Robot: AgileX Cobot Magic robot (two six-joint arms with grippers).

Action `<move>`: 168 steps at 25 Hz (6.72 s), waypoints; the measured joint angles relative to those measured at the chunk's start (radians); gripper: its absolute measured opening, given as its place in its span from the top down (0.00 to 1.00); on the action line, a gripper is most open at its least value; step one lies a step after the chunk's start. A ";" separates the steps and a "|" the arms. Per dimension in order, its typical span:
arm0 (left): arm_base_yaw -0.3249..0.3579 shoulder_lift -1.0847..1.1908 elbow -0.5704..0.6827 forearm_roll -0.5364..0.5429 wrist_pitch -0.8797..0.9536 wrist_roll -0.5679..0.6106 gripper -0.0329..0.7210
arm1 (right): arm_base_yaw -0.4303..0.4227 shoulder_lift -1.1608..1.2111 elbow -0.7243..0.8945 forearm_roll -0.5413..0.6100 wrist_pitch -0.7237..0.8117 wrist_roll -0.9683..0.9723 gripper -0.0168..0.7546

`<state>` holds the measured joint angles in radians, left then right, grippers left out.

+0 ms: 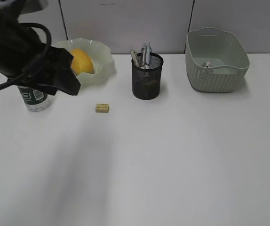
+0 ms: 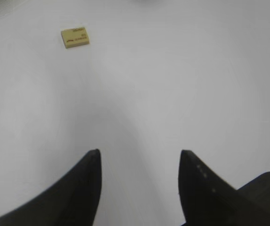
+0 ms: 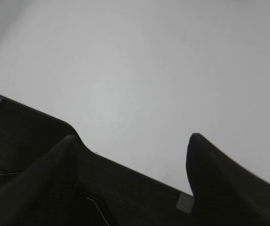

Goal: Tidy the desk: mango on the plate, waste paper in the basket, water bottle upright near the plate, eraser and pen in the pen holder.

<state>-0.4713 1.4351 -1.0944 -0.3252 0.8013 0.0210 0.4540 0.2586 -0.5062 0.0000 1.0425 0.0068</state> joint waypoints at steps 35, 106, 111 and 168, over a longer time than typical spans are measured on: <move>-0.069 0.806 -0.708 0.381 0.182 -0.339 0.28 | 0.000 0.000 0.000 0.000 0.000 0.003 0.25; -0.080 0.872 -1.299 0.097 0.313 -0.360 0.56 | 0.000 0.000 0.000 0.000 -0.001 0.004 0.25; -0.106 0.894 -1.300 0.082 0.240 -0.352 0.56 | 0.000 0.000 0.000 0.000 0.000 0.004 0.25; -0.112 0.613 -1.180 0.269 0.417 -0.284 0.31 | 0.000 0.000 0.000 0.000 0.000 0.004 0.25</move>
<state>-0.5837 2.0486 -2.2744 -0.0567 1.2180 -0.2630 0.4540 0.2586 -0.5062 0.0000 1.0422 0.0103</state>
